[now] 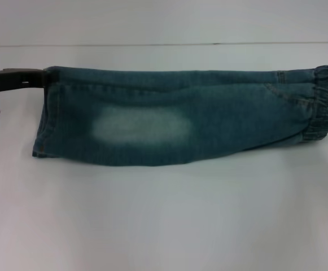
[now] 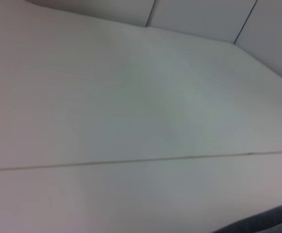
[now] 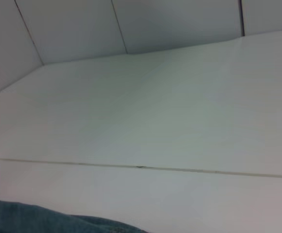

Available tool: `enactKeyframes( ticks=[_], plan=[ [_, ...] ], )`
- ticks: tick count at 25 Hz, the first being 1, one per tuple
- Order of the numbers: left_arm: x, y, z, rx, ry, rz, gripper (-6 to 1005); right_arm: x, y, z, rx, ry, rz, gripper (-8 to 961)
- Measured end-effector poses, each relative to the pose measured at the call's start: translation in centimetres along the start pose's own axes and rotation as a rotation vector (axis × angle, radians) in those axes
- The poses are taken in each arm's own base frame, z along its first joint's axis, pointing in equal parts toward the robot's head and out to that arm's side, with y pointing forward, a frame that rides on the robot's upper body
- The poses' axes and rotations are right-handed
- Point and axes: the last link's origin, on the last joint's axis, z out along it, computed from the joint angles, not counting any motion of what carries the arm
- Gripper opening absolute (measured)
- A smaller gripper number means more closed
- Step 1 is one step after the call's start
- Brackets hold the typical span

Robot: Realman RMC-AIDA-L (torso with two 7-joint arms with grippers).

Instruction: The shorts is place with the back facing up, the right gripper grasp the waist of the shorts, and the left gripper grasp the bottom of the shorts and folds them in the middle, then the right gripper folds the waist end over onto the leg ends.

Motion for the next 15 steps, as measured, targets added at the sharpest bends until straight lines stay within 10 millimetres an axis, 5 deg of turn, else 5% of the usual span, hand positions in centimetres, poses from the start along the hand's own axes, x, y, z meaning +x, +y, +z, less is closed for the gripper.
enactKeyframes(
  ticks=[15],
  plan=[
    [-0.28,0.64,1.07,0.02,-0.015,0.027,-1,-0.04,0.17,0.74,0.014,0.015,-0.014,88]
  ],
)
